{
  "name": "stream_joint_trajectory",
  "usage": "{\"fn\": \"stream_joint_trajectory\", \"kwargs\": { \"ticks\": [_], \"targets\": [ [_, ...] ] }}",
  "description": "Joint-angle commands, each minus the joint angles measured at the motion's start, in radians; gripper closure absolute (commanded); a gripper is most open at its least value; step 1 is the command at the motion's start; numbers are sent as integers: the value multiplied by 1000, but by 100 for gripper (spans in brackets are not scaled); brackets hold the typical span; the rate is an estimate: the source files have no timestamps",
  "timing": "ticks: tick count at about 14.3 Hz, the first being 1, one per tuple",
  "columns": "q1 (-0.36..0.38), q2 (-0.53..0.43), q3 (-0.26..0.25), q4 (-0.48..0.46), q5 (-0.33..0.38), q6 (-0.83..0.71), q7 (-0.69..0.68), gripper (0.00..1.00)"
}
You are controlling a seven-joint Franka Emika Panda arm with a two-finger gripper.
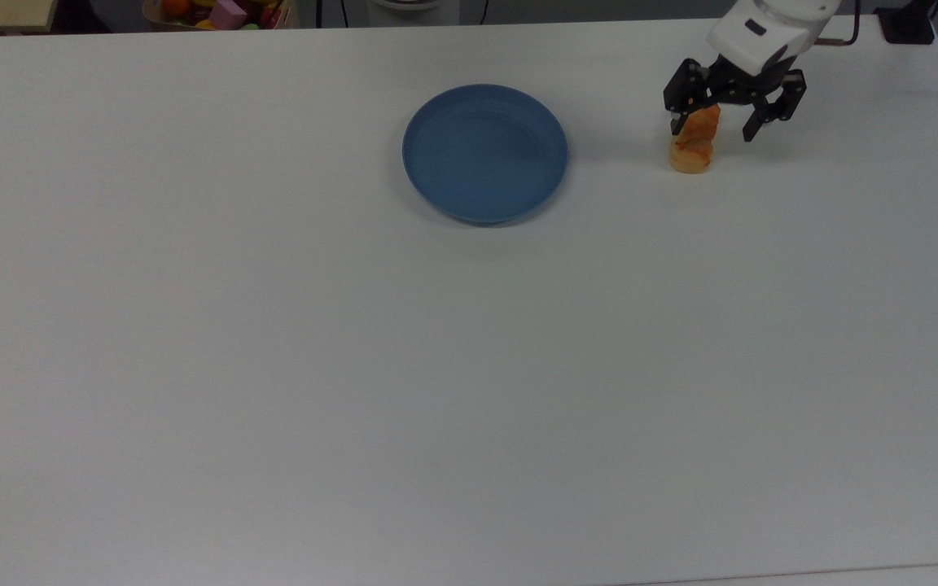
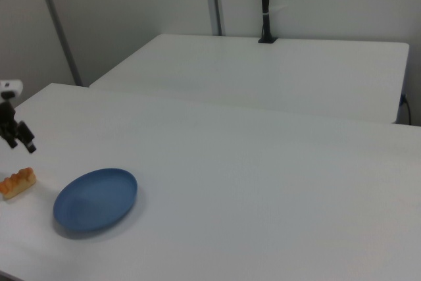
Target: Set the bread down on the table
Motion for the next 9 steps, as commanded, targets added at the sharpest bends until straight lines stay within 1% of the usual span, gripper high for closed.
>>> {"fn": "stream_joint_trajectory", "kwargs": {
  "ticks": [1, 2, 4, 6, 7, 9],
  "targets": [
    [-120, -148, 37, -35, 25, -60, -63, 0],
    [-172, -189, 39, -35, 31, -97, -121, 0],
    [-275, -269, 37, -29, 115, -180, -275, 0],
    [-348, -326, 17, -26, 199, -263, -431, 0],
    [-373, -351, -15, -26, 213, -293, -490, 0],
    [-387, -386, -166, -26, 217, -352, -628, 0]
  ]
}}
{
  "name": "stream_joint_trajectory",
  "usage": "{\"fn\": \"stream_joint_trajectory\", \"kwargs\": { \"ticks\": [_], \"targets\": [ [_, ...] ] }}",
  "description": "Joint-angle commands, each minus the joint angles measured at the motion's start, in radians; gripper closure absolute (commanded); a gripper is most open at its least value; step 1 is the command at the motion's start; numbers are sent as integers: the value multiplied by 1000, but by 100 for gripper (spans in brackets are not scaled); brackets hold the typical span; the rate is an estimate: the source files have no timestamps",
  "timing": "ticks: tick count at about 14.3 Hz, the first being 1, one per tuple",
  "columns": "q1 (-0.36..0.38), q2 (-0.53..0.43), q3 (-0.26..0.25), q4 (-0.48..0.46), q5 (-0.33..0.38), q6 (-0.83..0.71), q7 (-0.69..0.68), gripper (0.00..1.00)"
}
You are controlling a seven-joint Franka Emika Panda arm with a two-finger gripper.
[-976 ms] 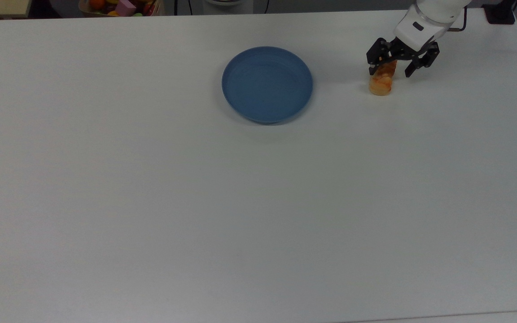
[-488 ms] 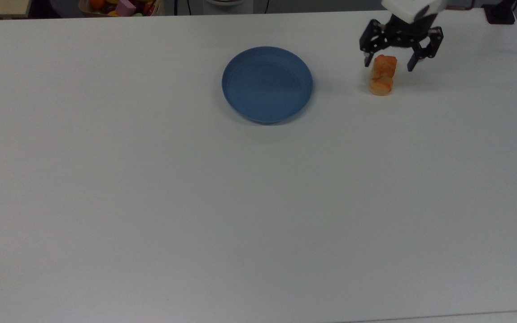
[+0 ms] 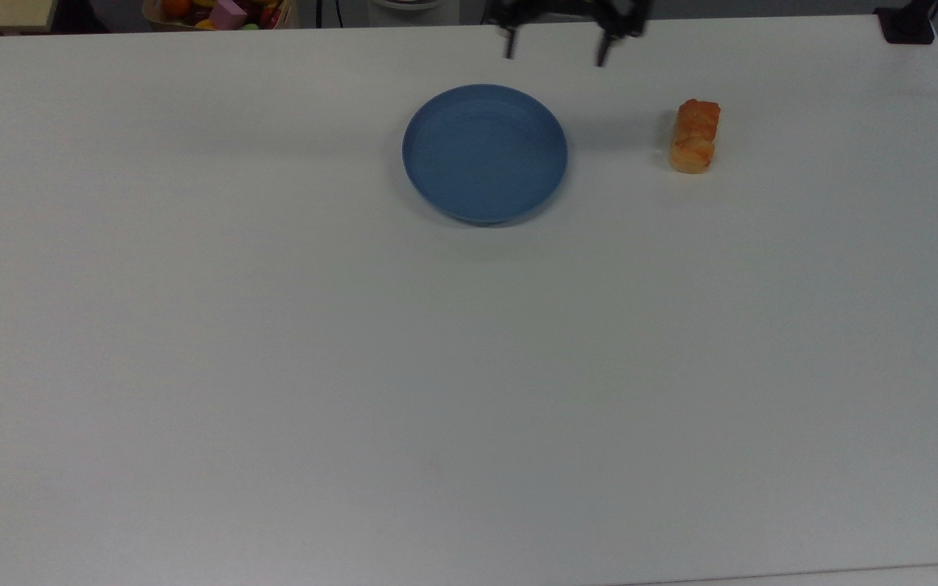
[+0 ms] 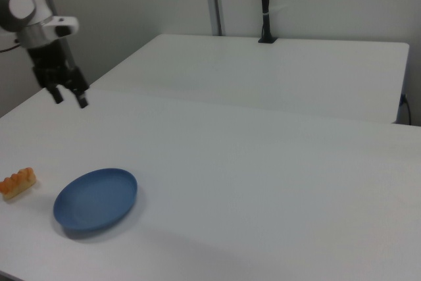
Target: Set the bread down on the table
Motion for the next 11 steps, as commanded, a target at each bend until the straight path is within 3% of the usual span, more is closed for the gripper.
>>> {"fn": "stream_joint_trajectory", "kwargs": {
  "ticks": [1, 3, 4, 5, 8, 11],
  "targets": [
    [-32, -65, -192, -29, 32, -55, -218, 0],
    [-83, -65, -299, -29, 30, -45, -366, 0],
    [-86, -61, -356, -29, 30, -42, -386, 0],
    [-88, -61, -381, -26, 30, -40, -386, 0],
    [-130, -56, -373, 5, 33, -36, -388, 0],
    [-124, -44, -387, 29, 35, -31, -391, 0]
  ]
}}
